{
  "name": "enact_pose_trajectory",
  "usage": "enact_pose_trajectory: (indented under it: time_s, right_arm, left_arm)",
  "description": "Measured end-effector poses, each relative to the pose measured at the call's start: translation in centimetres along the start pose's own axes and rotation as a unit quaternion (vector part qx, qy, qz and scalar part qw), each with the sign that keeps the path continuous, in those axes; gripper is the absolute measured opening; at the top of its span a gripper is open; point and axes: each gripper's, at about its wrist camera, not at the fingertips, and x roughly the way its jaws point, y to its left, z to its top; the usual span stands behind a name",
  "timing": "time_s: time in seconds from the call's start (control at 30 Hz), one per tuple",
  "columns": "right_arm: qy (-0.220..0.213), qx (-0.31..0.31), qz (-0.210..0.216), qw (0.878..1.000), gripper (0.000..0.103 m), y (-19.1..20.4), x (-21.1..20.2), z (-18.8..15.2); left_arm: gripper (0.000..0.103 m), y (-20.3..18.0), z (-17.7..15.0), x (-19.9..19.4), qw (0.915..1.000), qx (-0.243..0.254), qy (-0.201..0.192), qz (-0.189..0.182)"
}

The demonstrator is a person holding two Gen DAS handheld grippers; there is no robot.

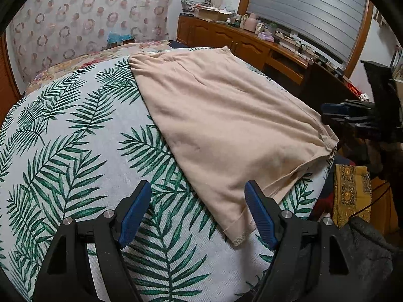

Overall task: Fold small clothes
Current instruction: 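Grasp the shirt hem with both tools and lift it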

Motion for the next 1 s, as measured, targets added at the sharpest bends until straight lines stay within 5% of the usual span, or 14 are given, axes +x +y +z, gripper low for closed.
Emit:
enact_pose_trajectory:
  time_s: [0.37, 0.7, 0.8, 0.9, 1.0]
  right_arm:
    - [0.024, 0.035, 0.023, 0.999, 0.048, -0.7, 4.1, -1.9]
    - [0.023, -0.001, 0.035, 0.999, 0.048, -0.7, 3.7, -2.4]
    - [0.023, -0.012, 0.034, 0.999, 0.035, -0.5, 3.7, -2.5]
    - [0.022, -0.017, 0.034, 0.999, 0.014, -0.5, 3.6, -2.6]
    - [0.022, -0.013, 0.046, 0.999, 0.005, -0.8, 3.3, -2.6]
  left_arm:
    - [0.07, -0.8, -0.2, 0.9, 0.9999, 0.009, 0.009, -0.01]
    - [0.036, -1.5, -0.6, 1.3, 0.9989, 0.014, 0.018, -0.042]
    - [0.033, -1.8, -0.7, 1.2, 0.9986, 0.017, 0.019, -0.046]
    - [0.019, -1.9, -0.7, 1.2, 0.9981, 0.02, 0.021, -0.055]
    - [0.005, -2.2, -0.7, 1.1, 0.9978, 0.027, 0.021, -0.057]
